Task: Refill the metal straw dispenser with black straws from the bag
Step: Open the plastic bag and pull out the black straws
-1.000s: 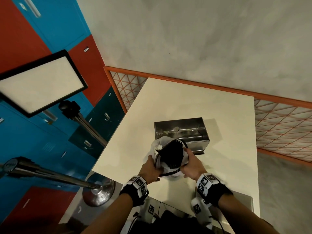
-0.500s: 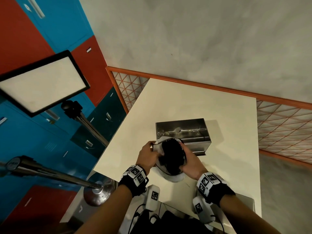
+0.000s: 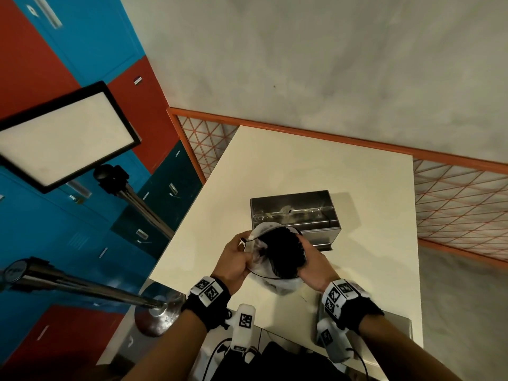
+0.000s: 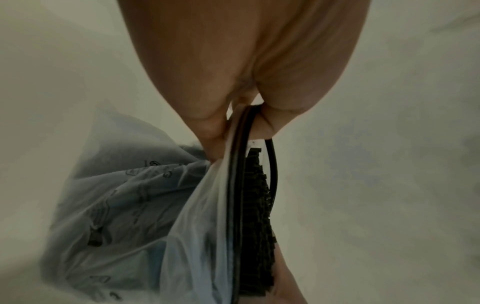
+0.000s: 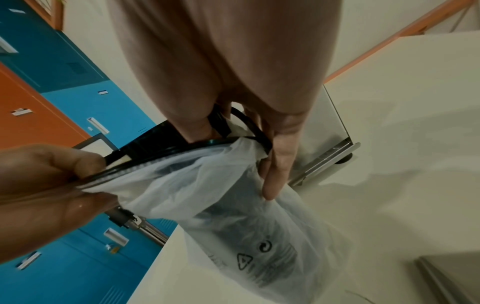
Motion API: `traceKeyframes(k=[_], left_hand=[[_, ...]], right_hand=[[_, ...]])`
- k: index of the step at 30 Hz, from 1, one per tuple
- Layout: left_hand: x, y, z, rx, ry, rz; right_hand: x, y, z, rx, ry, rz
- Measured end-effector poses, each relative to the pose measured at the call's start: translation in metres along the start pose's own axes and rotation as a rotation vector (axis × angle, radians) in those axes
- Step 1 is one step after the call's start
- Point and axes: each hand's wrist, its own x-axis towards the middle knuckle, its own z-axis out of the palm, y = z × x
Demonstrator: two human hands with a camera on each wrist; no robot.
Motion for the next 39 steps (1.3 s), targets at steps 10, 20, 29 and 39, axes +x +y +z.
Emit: traceKeyframes(k=[10,20,29,39], left_hand=[[0.024,-0.023,-0.014,0.795,0.027,0.106],[0.028,0.007,-0.002,0.378,0.027,0.106],[0.031,-0.017,-0.006,0.189,0.153,-0.104],[-0.003,0.016,-0.012,0.706,0.084,-0.222]], right_hand=[[0.001,0.003,0.010,-0.162,-0.045,-0.010],[-0.007,-0.002,0.008,-0.110,-0.078,-0.069],[-0.003,0.007,0.003,-0.158,-0.121,0.152],[-0.005,-0.001,-0.005,-0.204,-0.134,0.178]])
